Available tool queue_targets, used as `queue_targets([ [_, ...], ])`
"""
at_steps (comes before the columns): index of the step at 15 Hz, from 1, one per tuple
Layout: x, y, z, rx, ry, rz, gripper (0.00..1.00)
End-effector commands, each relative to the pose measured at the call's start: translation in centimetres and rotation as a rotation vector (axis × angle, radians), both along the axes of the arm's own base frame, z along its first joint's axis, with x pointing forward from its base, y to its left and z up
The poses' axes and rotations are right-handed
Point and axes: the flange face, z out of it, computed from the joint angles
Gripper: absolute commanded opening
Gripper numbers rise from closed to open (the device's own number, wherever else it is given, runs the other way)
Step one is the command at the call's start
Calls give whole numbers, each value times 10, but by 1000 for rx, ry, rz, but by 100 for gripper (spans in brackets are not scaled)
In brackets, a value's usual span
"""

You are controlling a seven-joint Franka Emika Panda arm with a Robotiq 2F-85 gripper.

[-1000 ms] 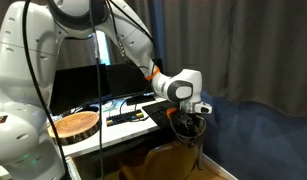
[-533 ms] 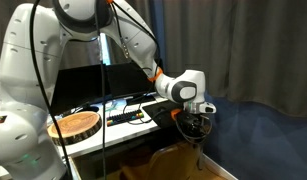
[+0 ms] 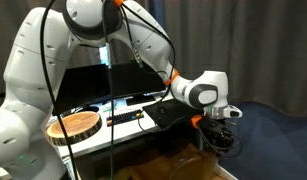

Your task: Pull the chair away from the table

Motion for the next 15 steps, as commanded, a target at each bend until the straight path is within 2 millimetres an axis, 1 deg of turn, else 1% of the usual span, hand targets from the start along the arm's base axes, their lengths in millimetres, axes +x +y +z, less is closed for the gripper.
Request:
queue_targets([
  [1, 4, -65, 16, -118, -59, 45, 12],
  [2, 2, -73, 18, -109, -64, 38, 62],
  [3, 1, -79, 19, -110, -69, 41, 62],
  [4, 0, -82, 20, -113, -76, 54, 66],
  [5, 1, -85, 25, -137, -98, 70, 73],
  [7, 1, -88, 44, -181, -156, 73, 90],
  [8, 2, -87, 55, -189, -193, 62, 97],
  [9, 1, -84, 64, -190, -209, 59, 100],
  [11, -2, -76, 79, -164, -217, 22, 100],
  [12, -4, -68, 85, -126, -204, -4, 100],
  [15, -15, -38, 91, -26, -115, -58, 100],
])
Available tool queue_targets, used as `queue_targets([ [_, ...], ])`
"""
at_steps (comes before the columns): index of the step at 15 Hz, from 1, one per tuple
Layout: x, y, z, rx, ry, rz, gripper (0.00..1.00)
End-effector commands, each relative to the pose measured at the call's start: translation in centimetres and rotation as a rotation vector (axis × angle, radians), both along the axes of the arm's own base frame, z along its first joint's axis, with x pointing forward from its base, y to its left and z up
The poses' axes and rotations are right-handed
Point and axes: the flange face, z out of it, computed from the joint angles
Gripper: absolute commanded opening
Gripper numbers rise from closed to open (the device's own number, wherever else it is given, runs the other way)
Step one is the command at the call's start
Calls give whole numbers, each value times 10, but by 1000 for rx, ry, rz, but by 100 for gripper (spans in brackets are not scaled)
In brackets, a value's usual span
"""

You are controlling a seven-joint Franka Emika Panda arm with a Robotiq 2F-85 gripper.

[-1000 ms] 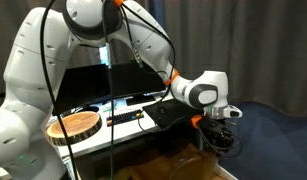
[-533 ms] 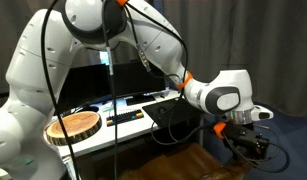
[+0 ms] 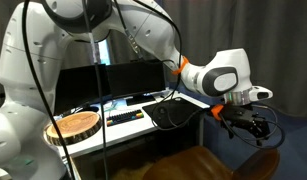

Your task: Pull the chair away from the table

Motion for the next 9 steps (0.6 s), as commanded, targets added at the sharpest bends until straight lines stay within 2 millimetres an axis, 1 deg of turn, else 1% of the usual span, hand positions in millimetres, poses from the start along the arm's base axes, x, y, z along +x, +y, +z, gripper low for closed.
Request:
queue_targets([
  [1, -21, 43, 14, 115, 74, -53, 100],
  [2, -27, 56, 15, 130, 92, -76, 100],
  [7, -57, 143, 20, 174, 126, -26, 100],
  [9, -69, 171, 23, 183, 111, 11, 100],
])
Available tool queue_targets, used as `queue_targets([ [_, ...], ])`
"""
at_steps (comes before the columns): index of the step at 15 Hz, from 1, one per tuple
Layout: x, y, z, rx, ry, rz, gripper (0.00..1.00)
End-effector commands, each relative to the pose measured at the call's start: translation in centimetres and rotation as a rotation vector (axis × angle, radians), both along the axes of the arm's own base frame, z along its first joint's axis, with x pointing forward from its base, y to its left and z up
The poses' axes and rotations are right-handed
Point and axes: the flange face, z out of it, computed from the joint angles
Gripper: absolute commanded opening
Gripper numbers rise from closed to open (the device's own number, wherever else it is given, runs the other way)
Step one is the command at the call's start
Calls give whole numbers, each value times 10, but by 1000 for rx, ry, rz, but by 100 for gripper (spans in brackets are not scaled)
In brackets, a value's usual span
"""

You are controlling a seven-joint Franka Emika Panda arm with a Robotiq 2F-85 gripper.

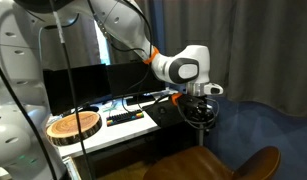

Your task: Pull the chair away from the table

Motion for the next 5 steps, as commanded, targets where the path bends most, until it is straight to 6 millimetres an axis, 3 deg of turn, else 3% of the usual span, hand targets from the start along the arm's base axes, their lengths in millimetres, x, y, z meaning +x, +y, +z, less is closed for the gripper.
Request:
queue_targets([
  [1, -35, 48, 12, 17, -33, 86, 100],
  [2, -12, 30, 4, 13, 0, 39, 100],
  [5, -27, 48, 9, 19, -13, 69, 100],
])
